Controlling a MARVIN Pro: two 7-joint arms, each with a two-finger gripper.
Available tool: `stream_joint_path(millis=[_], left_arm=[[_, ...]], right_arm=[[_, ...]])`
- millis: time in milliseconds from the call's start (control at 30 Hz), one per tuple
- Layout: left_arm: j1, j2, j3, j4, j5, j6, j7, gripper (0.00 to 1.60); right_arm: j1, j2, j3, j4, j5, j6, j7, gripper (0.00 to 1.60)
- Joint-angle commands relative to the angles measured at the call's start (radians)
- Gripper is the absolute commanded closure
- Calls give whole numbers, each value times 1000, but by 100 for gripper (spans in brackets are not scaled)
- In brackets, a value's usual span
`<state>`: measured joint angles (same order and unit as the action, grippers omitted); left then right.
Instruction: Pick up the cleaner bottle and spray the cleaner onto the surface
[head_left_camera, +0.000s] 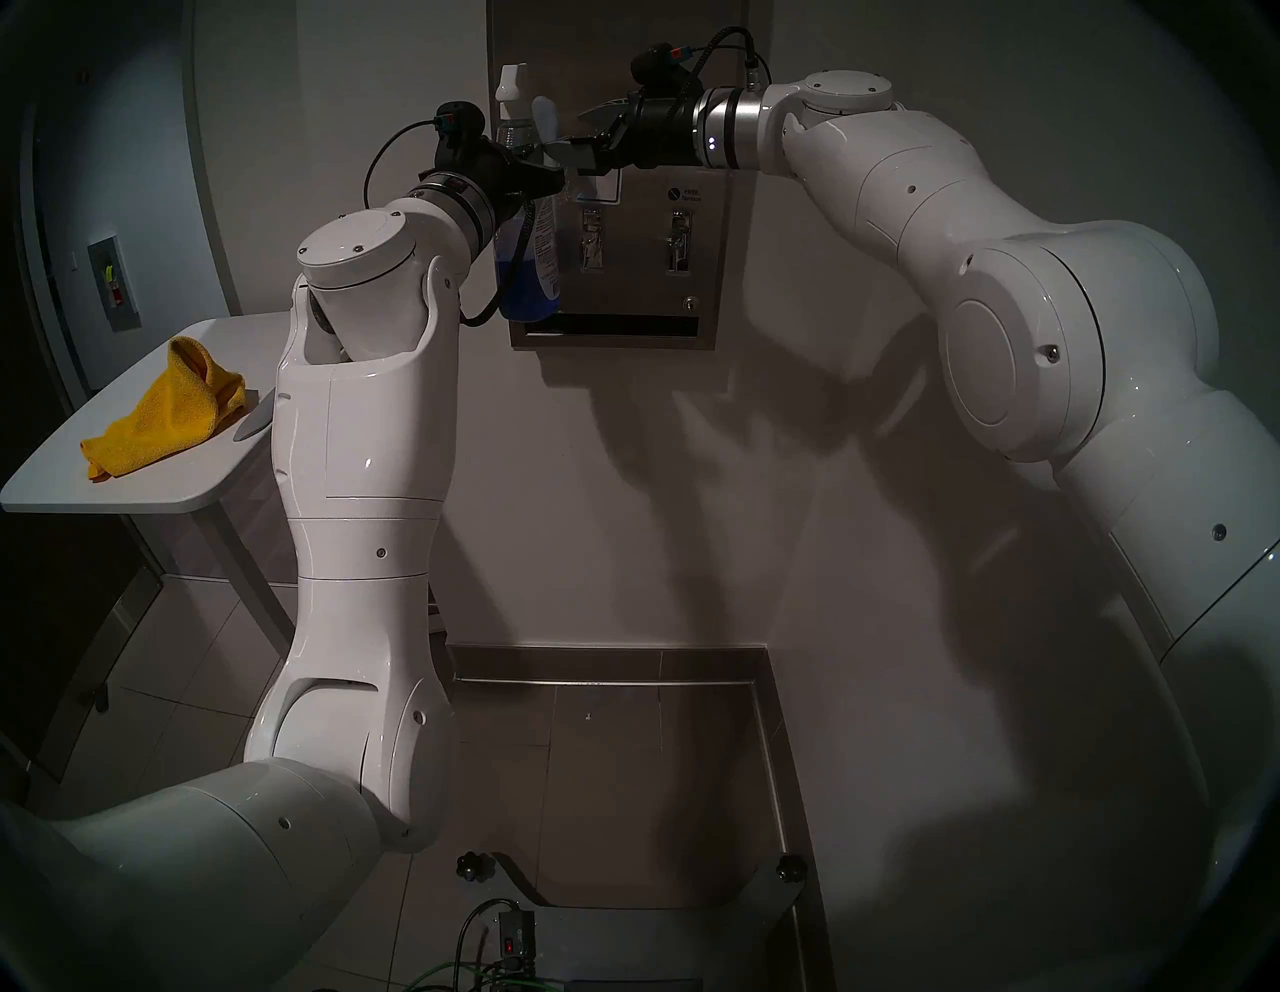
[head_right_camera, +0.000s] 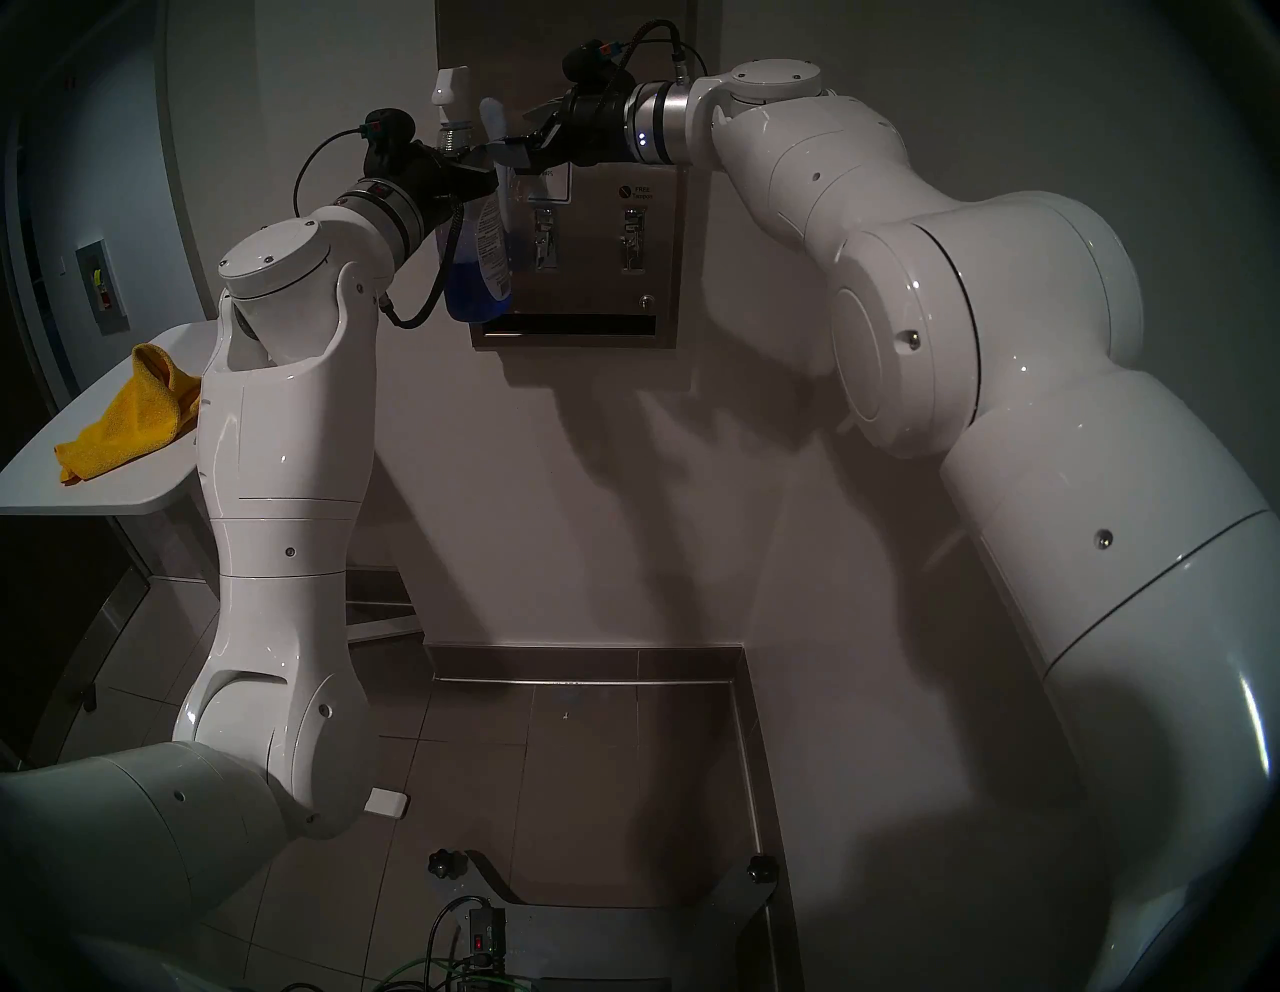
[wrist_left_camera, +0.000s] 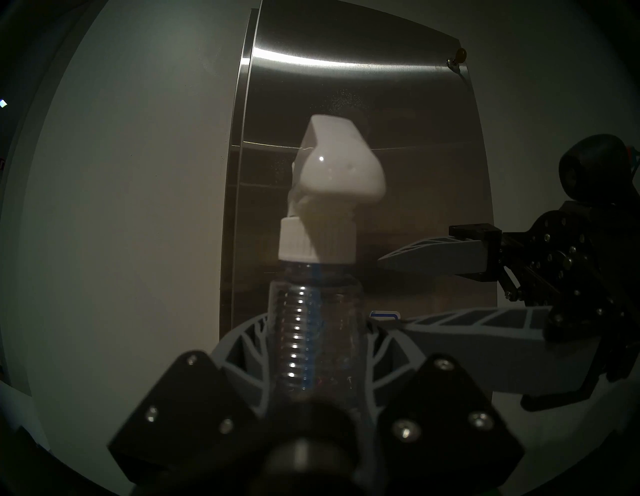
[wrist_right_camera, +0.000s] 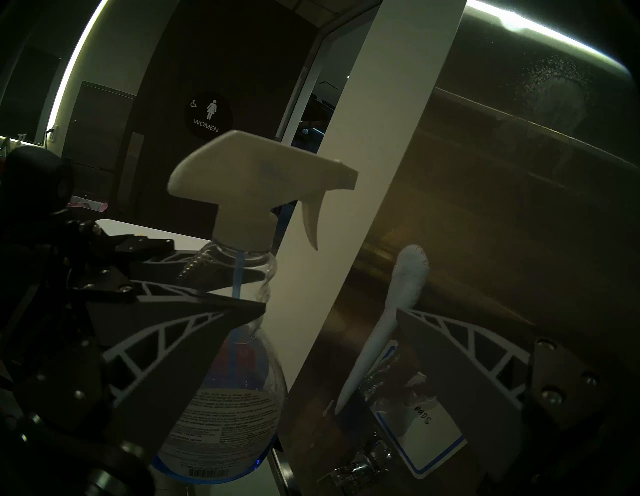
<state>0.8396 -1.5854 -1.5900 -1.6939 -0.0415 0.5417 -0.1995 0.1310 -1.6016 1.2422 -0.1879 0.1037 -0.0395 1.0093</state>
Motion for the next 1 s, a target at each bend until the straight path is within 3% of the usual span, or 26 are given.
stream_joint_path(millis=[0,967], left_arm=[[-61,-3,2,-45,-3,-26,-2,160],[-38,-2,2,-35,-3,7,-15,160]], right_arm=[[-11,16,20,-2,13,5,-49,0],[-137,-18,37,73,16,-24,-65,0]])
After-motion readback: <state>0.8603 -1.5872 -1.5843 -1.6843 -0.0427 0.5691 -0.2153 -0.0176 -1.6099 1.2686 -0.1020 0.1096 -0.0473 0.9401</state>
